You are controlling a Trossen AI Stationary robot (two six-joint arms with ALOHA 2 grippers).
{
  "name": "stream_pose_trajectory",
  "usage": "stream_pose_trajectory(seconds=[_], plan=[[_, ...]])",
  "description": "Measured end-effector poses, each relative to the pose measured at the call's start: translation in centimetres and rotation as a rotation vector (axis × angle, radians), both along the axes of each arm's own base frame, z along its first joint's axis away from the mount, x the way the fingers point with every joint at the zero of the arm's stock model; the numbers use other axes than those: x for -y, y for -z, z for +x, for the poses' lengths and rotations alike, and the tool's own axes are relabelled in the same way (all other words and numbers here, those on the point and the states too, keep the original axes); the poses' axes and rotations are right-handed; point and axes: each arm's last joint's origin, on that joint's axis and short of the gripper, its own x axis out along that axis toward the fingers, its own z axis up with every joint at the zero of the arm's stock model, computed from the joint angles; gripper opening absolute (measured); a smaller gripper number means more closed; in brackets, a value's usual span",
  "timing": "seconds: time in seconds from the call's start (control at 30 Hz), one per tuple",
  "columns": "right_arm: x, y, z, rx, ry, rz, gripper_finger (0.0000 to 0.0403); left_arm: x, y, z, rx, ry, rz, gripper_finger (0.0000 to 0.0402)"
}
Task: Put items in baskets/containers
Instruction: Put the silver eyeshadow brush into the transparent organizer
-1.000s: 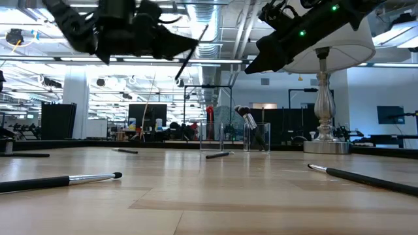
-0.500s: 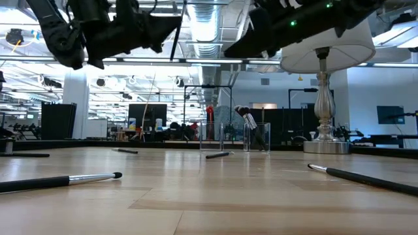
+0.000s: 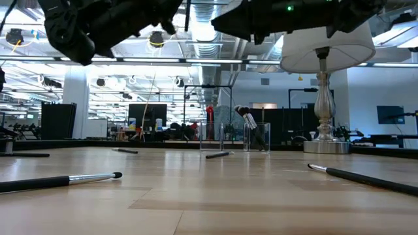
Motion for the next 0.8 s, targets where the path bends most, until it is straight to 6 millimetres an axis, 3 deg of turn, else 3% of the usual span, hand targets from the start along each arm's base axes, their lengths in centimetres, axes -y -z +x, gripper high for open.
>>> stream_pose_trajectory(seconds=[0.2,0.4,0.8], plan=[[-0.8,-0.5,0.0,0.047,-0.129,0.005,0.0173,1.2,0.5,1.5,-0.009,0.01,0.01,0.0021],[-1.2,-0.6,0.0,0.061,-0.158,0.005,0.0206,1.1,0.5,1.7,-0.007,-0.002,0.012,0.0021],[-1.4,-1.0,-0.1,0.107,-0.218,0.024,0.0188,2.0,0.1,1.9,0.012,0.024,0.018,0.0021]])
